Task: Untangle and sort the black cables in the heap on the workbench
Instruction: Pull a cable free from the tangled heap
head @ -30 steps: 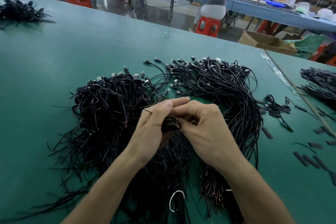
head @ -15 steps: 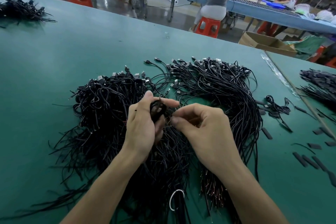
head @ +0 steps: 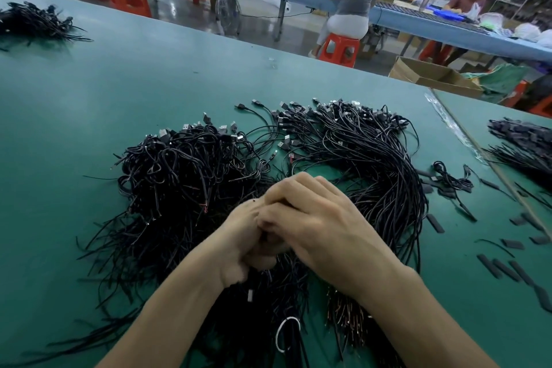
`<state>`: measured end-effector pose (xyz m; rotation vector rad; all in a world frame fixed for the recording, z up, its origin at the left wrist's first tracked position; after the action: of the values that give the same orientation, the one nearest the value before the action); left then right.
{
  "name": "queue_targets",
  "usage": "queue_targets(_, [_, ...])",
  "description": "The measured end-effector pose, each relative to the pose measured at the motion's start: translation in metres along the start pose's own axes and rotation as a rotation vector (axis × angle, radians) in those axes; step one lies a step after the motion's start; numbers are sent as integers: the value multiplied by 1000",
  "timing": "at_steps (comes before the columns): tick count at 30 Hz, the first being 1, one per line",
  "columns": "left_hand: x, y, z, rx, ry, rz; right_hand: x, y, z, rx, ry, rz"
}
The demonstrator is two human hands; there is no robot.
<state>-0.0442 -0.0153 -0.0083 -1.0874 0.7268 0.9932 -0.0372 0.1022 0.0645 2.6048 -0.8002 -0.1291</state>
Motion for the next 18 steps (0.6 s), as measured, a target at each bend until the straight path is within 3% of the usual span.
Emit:
queue_targets(4, [6, 0, 5, 122, -102, -144, -9, 1, -2, 119, 265, 188])
queue_targets(8, [3, -1, 4, 280, -173, -95, -15, 0, 3, 141, 389, 361])
queue_targets(14, [0, -8, 0, 457, 210, 40, -25, -5, 4, 213, 474, 452])
queue_targets(18, [3, -8, 0, 467, 241, 79, -19, -8, 2, 179, 410, 413])
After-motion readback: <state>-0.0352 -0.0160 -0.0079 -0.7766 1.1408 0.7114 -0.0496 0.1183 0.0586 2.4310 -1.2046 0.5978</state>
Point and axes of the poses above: each hand's wrist, its own y-axis towards the middle knuckle, its own z-axis out of the palm, x = y × z, the point moved 2 cm from there along y, towards the middle knuckle, and after that the axes turned 3 degrees about z, right-handed, at the moved point
